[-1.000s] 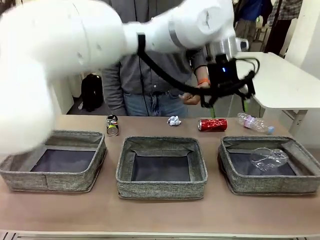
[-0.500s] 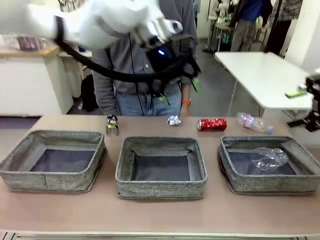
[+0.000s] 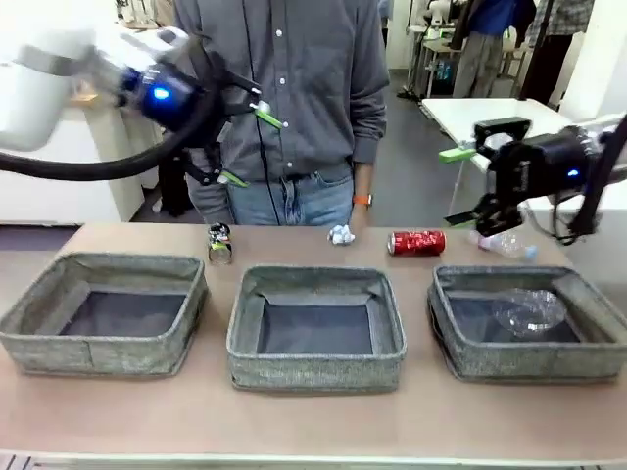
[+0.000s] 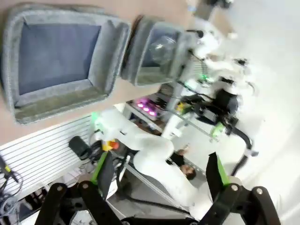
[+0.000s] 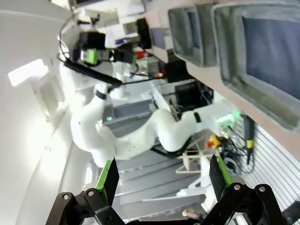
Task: Sort the waste into the appropriate baskets.
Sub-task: Place the picked waste into the Fabric basket indicated by the person, then pick up the waste item pointed out by the person.
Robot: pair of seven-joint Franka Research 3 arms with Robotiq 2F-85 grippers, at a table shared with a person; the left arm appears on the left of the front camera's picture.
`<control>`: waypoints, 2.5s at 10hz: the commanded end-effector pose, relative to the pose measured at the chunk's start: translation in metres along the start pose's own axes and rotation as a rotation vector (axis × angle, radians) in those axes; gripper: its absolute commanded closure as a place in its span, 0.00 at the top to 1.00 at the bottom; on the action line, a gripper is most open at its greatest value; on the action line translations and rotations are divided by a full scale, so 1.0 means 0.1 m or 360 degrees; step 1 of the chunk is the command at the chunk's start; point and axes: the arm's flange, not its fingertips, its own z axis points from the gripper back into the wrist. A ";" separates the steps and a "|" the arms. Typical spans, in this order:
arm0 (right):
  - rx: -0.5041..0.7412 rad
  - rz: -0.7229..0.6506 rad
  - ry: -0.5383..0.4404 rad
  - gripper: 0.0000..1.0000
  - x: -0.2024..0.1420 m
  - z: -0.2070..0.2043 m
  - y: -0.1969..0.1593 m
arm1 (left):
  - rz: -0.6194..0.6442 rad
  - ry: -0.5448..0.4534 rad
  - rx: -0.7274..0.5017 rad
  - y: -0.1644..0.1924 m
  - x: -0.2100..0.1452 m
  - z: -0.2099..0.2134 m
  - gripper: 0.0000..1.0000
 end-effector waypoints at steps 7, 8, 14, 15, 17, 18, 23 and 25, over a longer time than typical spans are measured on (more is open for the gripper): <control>0.0222 -0.0410 -0.0137 1.00 0.27 -0.29 0.14 | -0.0599 0.0108 -0.0349 1.20 -0.44 0.99 1.00; 0.0222 -0.0410 -0.0137 1.00 0.27 -0.29 0.14 | -0.0599 0.0108 -0.0349 1.20 -0.44 0.99 1.00; 0.0222 -0.0410 -0.0137 1.00 0.27 -0.29 0.14 | -0.0599 0.0108 -0.0349 1.20 -0.44 0.99 1.00; 0.0222 -0.0410 -0.0137 1.00 0.27 -0.29 0.14 | -0.0599 0.0108 -0.0349 1.20 -0.44 0.99 1.00; 0.0222 -0.0410 -0.0137 1.00 0.27 -0.29 0.14 | -0.0599 0.0108 -0.0349 1.20 -0.44 0.99 1.00; 0.0222 -0.0410 -0.0137 1.00 0.27 -0.29 0.14 | -0.0599 0.0108 -0.0349 1.20 -0.44 0.99 1.00; 0.0222 -0.0410 -0.0137 1.00 0.27 -0.29 0.14 | -0.0599 0.0108 -0.0349 1.20 -0.44 0.99 1.00; 0.0222 -0.0410 -0.0137 1.00 0.27 -0.29 0.14 | -0.0599 0.0108 -0.0349 1.20 -0.44 0.99 1.00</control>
